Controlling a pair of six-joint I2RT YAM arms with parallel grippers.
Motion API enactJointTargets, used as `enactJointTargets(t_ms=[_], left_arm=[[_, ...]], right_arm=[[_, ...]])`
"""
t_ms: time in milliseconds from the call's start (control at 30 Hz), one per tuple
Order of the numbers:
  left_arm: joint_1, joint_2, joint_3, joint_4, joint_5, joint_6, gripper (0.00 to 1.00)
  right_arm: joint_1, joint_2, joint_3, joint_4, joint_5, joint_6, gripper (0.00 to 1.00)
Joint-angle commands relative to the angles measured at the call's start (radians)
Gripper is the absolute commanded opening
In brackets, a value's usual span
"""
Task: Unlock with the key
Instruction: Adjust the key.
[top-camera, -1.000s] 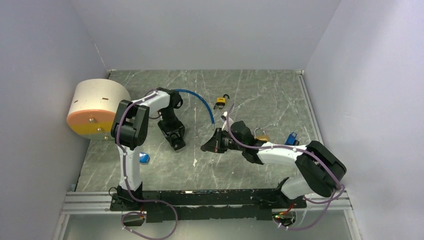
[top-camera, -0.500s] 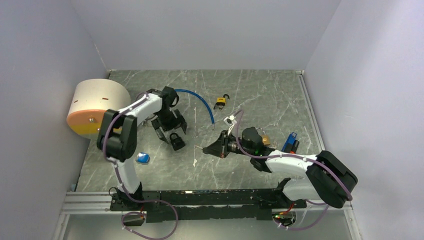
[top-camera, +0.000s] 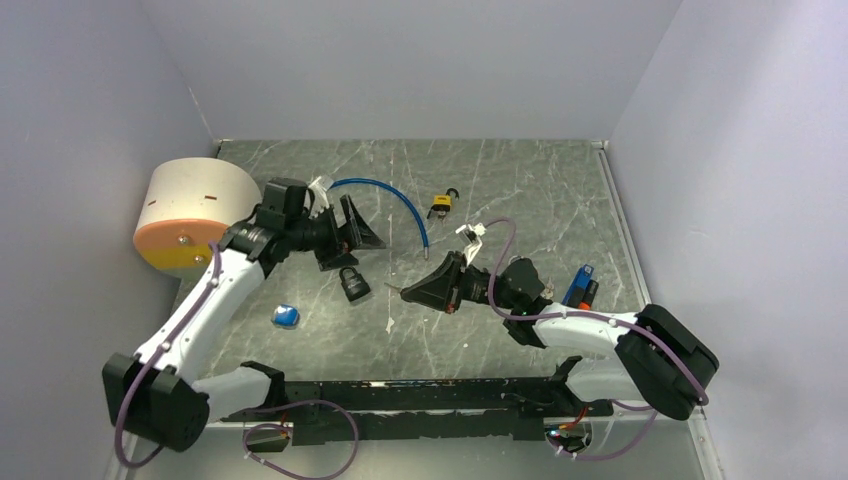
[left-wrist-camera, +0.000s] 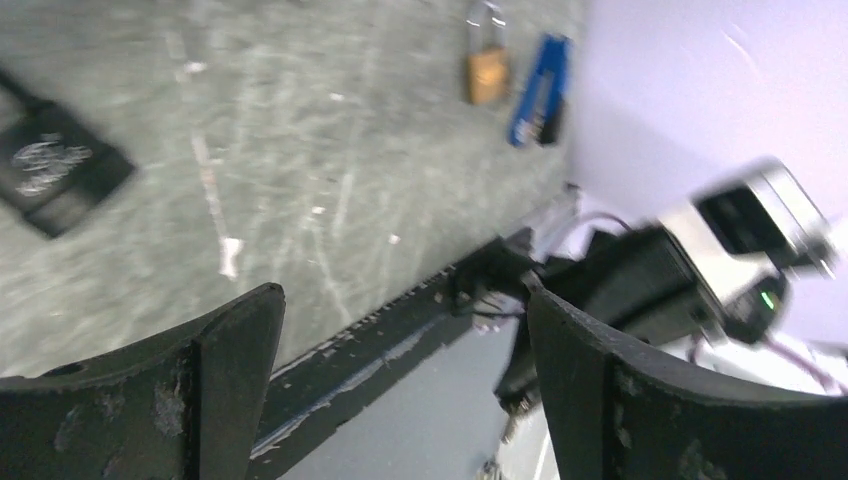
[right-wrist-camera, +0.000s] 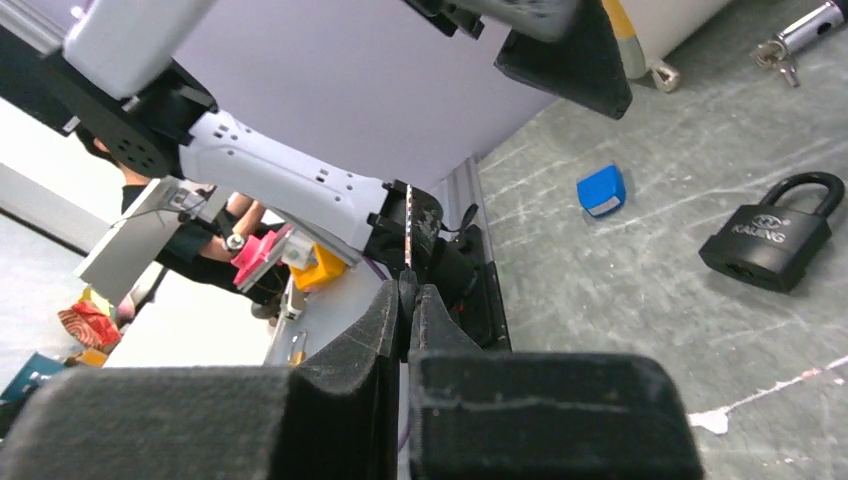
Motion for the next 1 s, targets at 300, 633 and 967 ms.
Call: enactJointTargets(t_ms=[300, 633, 967], left_arm=[[-0.004, -0.219, -0.195, 0.615, 0.537, -0.245, 0.67], [-0.006, -0.239, -0.193, 0.638, 0.625, -0.268, 0.40], [-0.007, -0.215, -0.166, 0.604, 0.594, -0.241, 0.03]], right_arm=[[-0.003, 0.029, 0.086, 0.293, 0.036, 0.274, 0.00], [-0.013, 0.082, 0.124, 0.286, 0.088, 0.354, 0.00], [-0.014, 0.091, 0.166, 0.213, 0.063, 0.356, 0.00]])
